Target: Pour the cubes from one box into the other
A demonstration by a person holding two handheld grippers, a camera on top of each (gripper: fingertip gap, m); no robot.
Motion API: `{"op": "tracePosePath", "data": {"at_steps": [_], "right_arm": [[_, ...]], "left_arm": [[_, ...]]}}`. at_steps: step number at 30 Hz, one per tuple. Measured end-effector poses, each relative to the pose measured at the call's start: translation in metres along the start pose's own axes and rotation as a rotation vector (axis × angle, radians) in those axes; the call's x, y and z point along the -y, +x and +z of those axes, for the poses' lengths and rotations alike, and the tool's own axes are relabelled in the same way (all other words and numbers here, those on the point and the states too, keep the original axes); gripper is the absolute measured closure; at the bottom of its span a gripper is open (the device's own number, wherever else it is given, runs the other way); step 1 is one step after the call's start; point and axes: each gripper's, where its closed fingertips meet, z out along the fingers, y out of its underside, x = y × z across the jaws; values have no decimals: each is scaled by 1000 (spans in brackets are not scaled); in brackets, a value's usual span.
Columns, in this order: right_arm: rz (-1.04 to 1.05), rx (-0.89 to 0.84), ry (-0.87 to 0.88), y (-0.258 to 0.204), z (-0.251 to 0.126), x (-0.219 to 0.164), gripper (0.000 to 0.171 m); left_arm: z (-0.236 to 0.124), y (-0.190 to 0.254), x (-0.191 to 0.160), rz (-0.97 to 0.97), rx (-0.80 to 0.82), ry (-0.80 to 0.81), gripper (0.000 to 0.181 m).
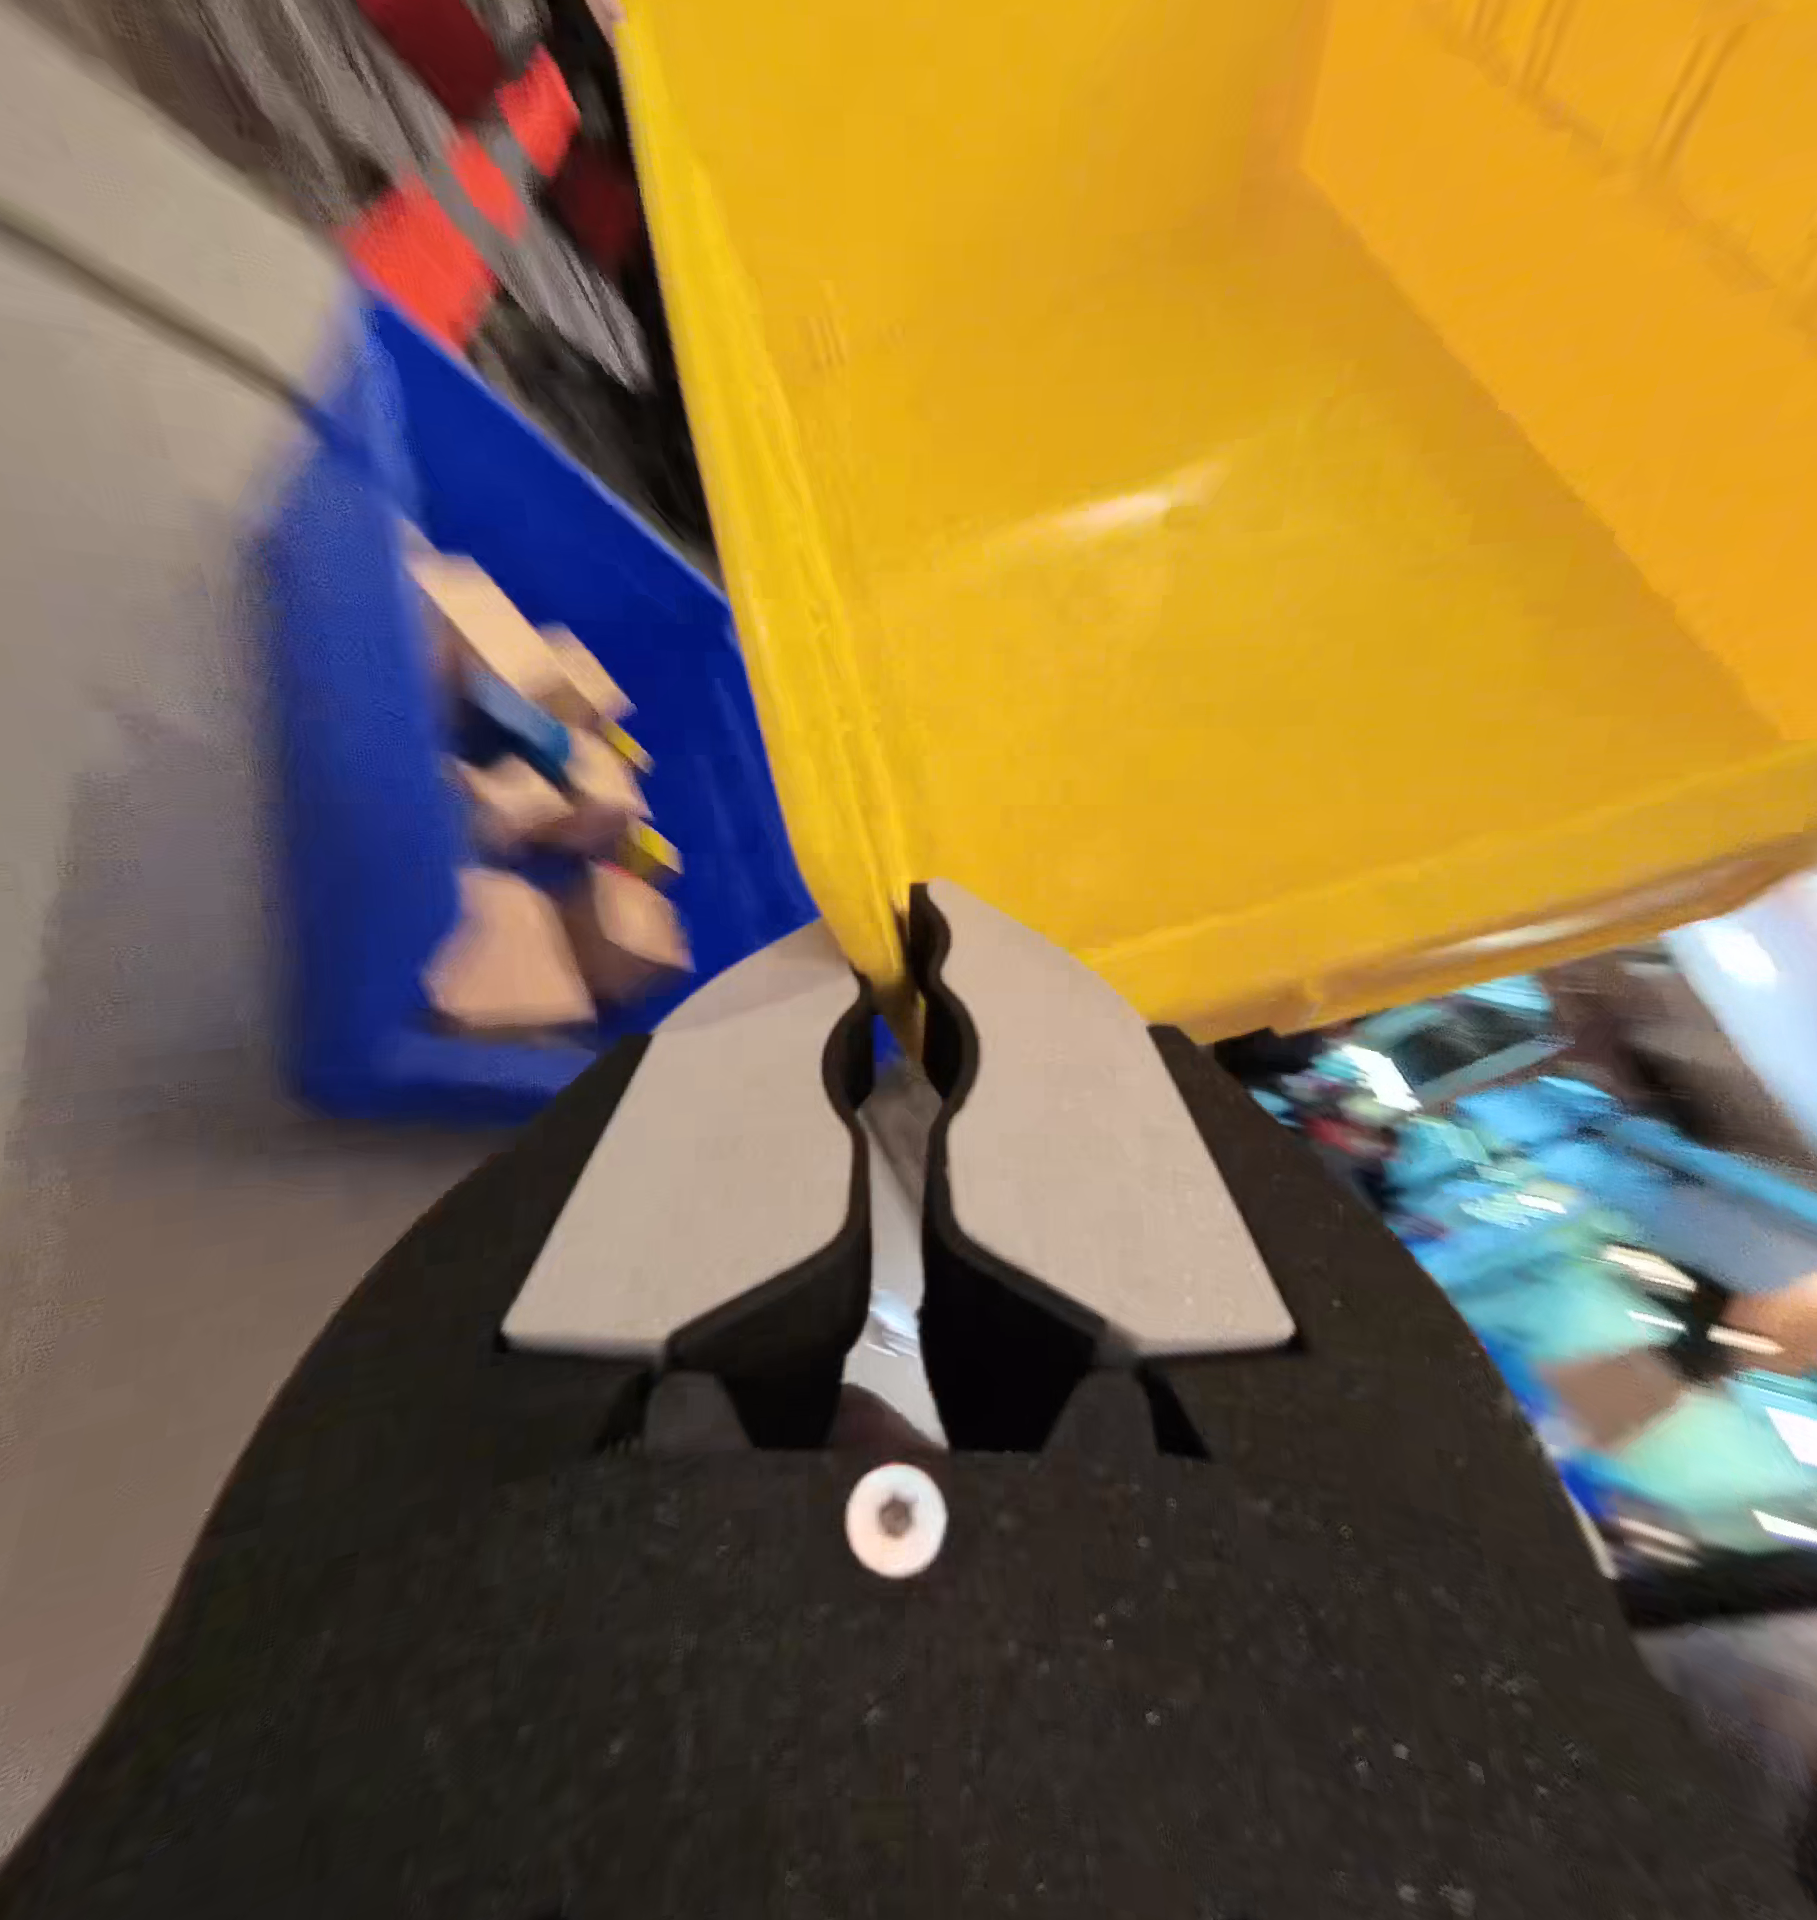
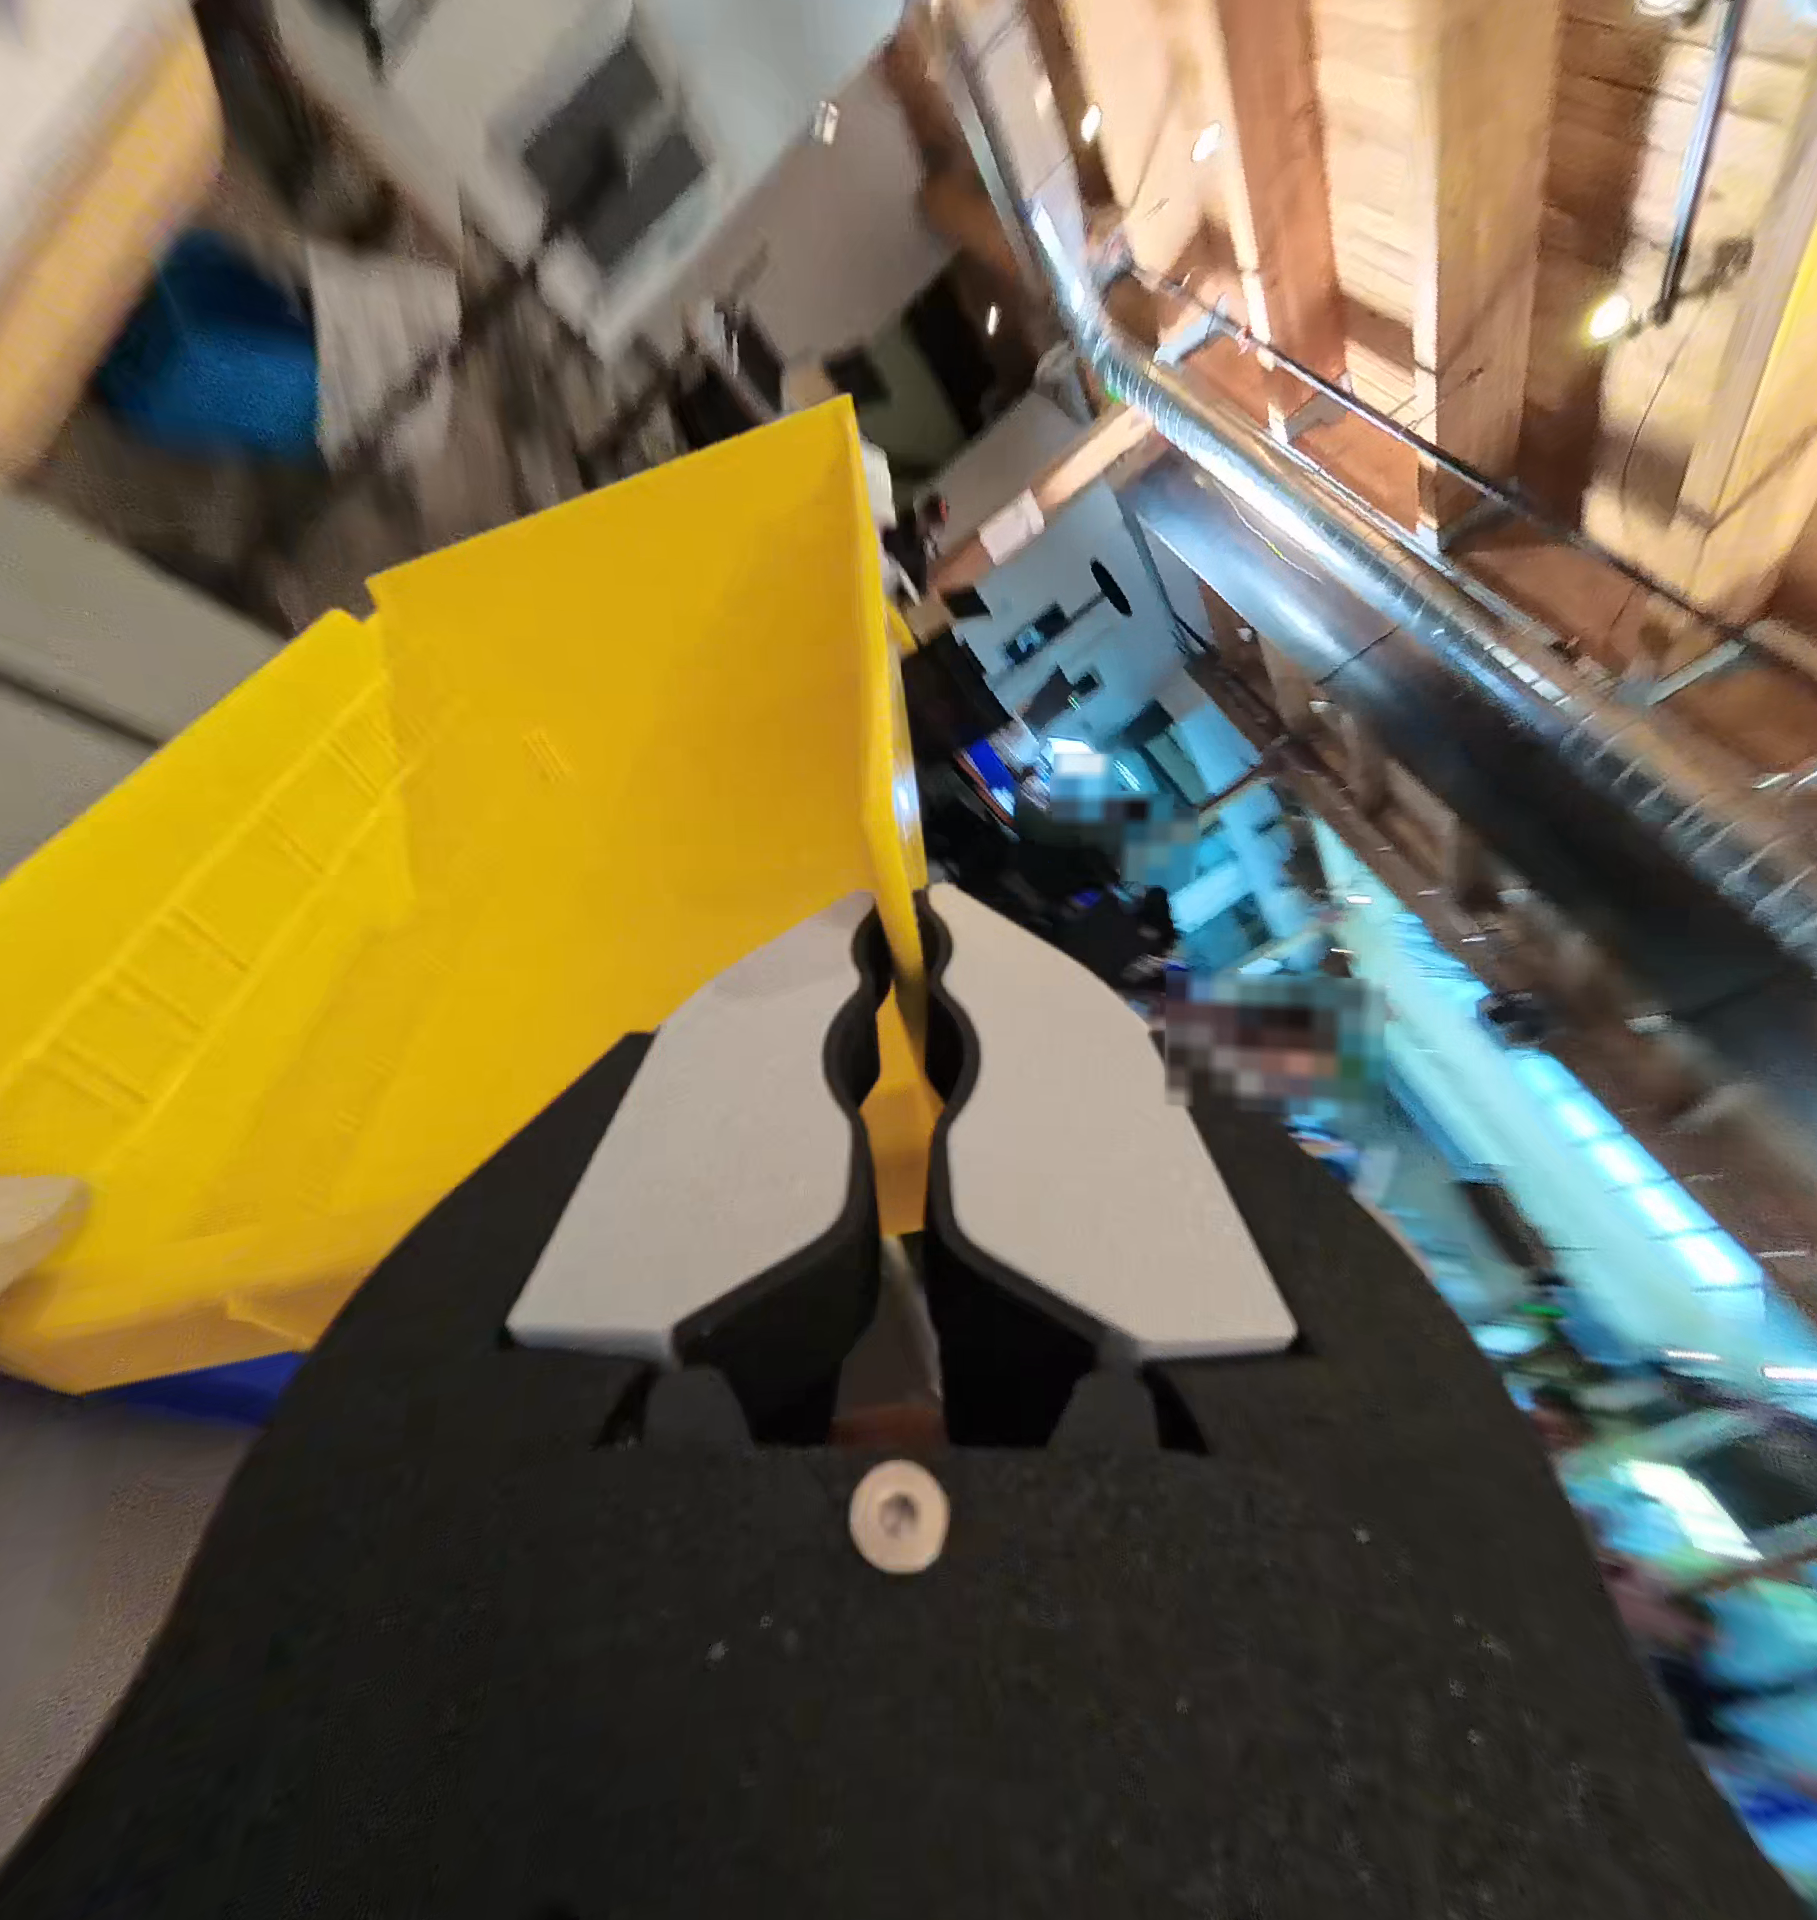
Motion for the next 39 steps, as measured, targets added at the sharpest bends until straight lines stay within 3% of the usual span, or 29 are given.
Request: {"op": "tracePosePath", "data": {"at_steps": [4, 8, 12, 16, 21, 26, 31, 34, 37, 39], "right_arm": [[451, 82, 239, -59, -26, 39, 168], [781, 275, 323, -168, -59, 93, 169], [932, 550, 246, -297, -92, 140, 168], [867, 723, 132, -399, -118, 169, 168], [835, 851, 2, -469, -124, 182, 167], [763, 920, -61, -504, -126, 176, 166], [714, 1052, -126, -537, -144, 163, 163], [708, 1061, -91, -535, -145, 164, 162], [687, 1174, -27, -524, -160, 171, 145], [675, 1207, 56, -495, -165, 170, 145]], "left_arm": [[-91, -56, 111, 414, 268, 210, 178], [-210, -121, 194, 665, 535, 300, 179], [-319, -193, 241, 755, 807, 290, 179], [-383, -261, 265, 742, 950, 193, 180], [-410, -318, 278, 706, 1027, 130, 180], [-414, -358, 271, 648, 1019, 67, 180], [-428, -387, 260, 576, 1029, 109, 179], [-428, -389, 253, 550, 983, 72, 176], [-434, -377, 252, 527, 972, 51, 148], [-445, -357, 255, 547, 981, 78, 146]]}}
